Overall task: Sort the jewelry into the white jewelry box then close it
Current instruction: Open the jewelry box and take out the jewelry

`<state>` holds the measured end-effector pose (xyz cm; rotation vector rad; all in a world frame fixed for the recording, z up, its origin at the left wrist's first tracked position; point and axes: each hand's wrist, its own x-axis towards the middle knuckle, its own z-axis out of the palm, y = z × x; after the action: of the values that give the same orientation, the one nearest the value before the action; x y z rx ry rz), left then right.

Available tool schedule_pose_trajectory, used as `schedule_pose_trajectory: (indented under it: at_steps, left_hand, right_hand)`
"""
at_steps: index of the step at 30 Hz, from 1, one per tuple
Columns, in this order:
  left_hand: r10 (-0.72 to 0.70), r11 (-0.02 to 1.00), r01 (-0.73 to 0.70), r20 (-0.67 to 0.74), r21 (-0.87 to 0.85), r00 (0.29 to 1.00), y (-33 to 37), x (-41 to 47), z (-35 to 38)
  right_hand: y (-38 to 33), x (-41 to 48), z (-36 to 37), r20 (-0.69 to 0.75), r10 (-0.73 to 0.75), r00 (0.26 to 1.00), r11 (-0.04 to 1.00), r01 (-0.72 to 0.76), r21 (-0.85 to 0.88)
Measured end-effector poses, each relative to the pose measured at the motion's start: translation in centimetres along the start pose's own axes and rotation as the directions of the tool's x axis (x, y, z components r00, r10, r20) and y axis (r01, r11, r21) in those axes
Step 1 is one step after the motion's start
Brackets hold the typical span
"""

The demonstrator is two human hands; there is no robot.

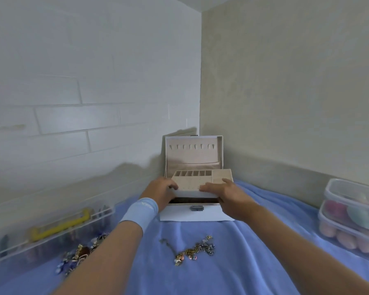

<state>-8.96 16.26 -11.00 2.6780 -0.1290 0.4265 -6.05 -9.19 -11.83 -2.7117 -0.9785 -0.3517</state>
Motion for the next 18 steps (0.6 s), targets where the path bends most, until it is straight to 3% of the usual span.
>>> schedule_pose_trajectory:
  at_steps: [4, 8, 10, 13, 15, 18]
  left_hand:
    - [-0.029, 0.995, 0.022, -0.076, -0.093, 0.997, -0.7, -0.9, 0.7]
    - [-0.059, 0.991, 0.048, -0.078, -0.129, 0.995, -1.6, -1.8, 0.9]
    - [-0.072, 0.985, 0.057, -0.087, -0.160, 0.994, -1.8, -2.0, 0.9]
    - [-0.060, 0.983, 0.042, -0.093, -0.181, 0.994, -2.0, -2.0, 1.1]
    - [-0.052, 0.989, 0.041, -0.073, -0.145, 0.996, -2.0, -1.9, 1.3]
    - [-0.028, 0.998, 0.028, -0.007, -0.057, 1.000, -1.8, -1.7, 1.6]
  right_hand:
    - [0.0, 0.1, 0.5, 0.001, 0.054, 0.999, 0.994, -0.054, 0.097]
    - [-0.4, 1.1, 1.5, -0.006, 0.112, 0.994, 0.936, -0.104, 0.335]
    - [-0.9, 1.8, 1.9, -0.019, 0.142, 0.990, 0.956, -0.132, 0.263]
    - [-1.0, 2.3, 2.1, 0.020, 0.315, 0.949, 0.945, -0.315, 0.084]
    - [-0.8, 2.5, 2.4, 0.091, 0.388, 0.917, 0.910, -0.397, 0.115]
    - [-0.7, 2.6, 2.7, 0.133, 0.392, 0.910, 0.913, -0.403, 0.061]
